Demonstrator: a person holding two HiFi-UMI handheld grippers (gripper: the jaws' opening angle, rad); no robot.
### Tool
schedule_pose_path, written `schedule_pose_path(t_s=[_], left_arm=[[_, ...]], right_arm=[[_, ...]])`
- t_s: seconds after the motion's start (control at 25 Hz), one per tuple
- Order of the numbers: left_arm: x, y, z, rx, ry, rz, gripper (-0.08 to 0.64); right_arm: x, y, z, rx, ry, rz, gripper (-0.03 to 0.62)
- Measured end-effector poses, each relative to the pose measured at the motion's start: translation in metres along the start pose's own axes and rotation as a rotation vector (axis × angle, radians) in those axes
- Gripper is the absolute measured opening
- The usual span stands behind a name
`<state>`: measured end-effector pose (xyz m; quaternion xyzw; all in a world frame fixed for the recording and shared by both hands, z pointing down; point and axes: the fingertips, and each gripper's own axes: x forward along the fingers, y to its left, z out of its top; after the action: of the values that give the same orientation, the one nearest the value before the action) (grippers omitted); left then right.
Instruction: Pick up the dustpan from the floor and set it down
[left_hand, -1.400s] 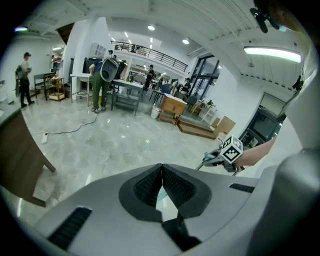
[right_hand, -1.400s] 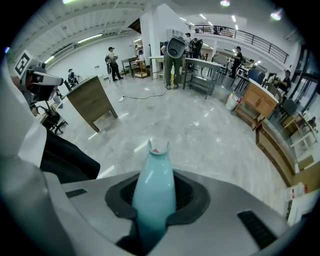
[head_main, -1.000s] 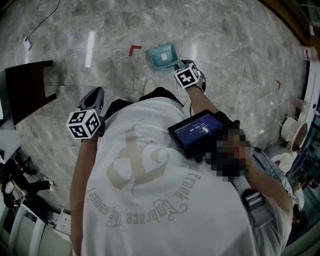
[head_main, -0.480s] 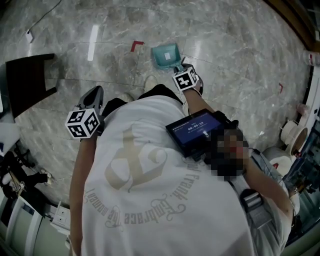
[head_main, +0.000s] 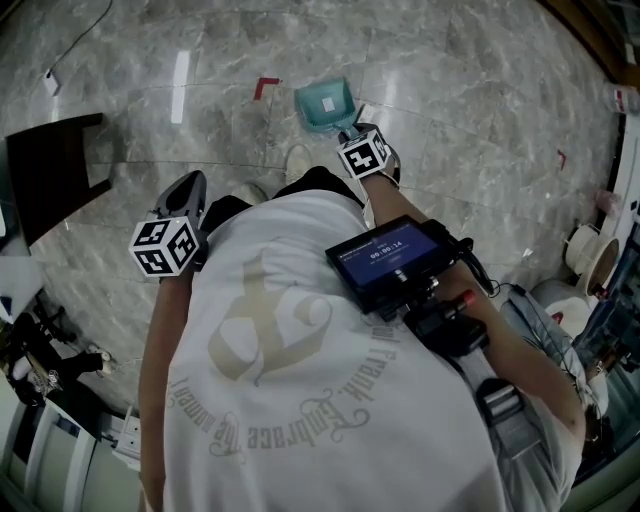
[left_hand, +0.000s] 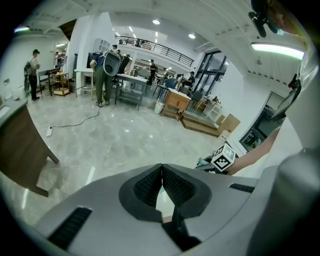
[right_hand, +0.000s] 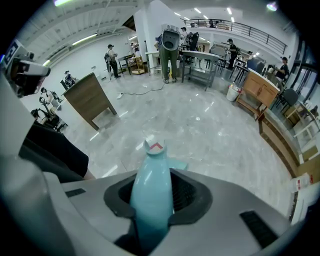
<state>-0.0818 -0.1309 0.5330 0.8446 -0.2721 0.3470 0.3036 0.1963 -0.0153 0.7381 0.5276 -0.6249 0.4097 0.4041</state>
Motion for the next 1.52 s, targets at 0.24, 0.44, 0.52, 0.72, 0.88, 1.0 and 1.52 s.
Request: schedule_pose_path(t_s=[0.24, 0.44, 0.52, 0.72, 0.88, 1.0, 1.52], left_arm=[[0.003, -0.002, 0.004, 0.007, 0.002, -0.008, 0.012], [0.011, 0.002, 0.003, 0.004, 0.013, -0.023, 0.013], [0.015, 0.002, 0.002, 0.007, 0.011, -0.034, 0.012], [0.003, -0.015, -0.007, 0.04, -0.021, -0.073, 0.012], [-0.005, -0.017, -0.005, 0.061, -0.037, -0.115, 0.012], [-0.018, -0.005, -0.005, 0.066, -0.05, -0.14, 0.012], [-0.008, 0.005, -0.003, 0.106, -0.054, -0.209, 0.012]], right_arm=[[0.0, -0.005, 0.004, 0.028, -0.01, 0.017, 0.175], [-0.002, -0.008, 0.012, 0.047, -0.038, 0.033, 0.192], [-0.004, -0.006, 0.014, 0.069, -0.067, 0.038, 0.2], [-0.035, 0.004, 0.006, 0.075, -0.163, 0.01, 0.204], [-0.06, 0.011, 0.01, 0.108, -0.208, -0.017, 0.204], [-0.081, 0.026, 0.02, 0.115, -0.243, -0.051, 0.204], [-0.118, 0.031, 0.031, 0.153, -0.346, -0.133, 0.173]])
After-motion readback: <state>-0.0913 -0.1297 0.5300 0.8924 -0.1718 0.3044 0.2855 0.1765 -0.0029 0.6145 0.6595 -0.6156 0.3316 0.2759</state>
